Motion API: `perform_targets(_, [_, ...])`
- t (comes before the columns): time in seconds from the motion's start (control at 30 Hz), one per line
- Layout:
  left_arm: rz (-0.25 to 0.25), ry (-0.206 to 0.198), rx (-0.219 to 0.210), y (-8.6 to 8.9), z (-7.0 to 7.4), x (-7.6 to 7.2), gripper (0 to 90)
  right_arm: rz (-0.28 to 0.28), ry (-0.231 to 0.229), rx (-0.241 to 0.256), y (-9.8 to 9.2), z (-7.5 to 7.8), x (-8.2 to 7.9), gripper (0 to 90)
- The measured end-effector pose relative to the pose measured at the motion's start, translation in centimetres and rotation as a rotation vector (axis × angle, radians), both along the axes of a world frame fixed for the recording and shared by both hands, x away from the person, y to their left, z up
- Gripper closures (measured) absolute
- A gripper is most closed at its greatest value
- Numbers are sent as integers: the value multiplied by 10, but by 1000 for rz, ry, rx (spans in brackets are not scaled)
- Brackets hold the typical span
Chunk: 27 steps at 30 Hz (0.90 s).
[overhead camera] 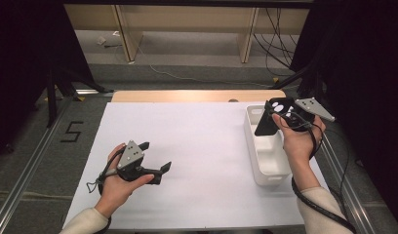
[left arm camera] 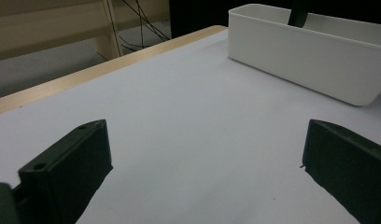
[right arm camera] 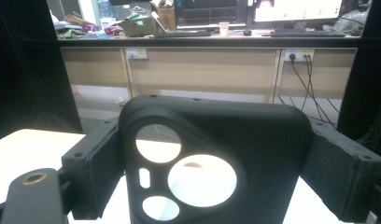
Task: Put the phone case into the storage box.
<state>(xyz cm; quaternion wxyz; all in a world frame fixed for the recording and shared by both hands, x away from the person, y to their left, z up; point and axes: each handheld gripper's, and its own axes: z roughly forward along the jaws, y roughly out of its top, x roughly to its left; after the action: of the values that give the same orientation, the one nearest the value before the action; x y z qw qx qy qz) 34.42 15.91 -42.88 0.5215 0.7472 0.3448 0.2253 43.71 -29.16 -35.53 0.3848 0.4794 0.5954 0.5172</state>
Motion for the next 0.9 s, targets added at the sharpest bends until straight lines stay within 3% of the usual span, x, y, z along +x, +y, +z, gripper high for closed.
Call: perform_targets(0.9, [-1,-1,6,0,-1,1,10,7,-3,-12,3,-1,14,147])
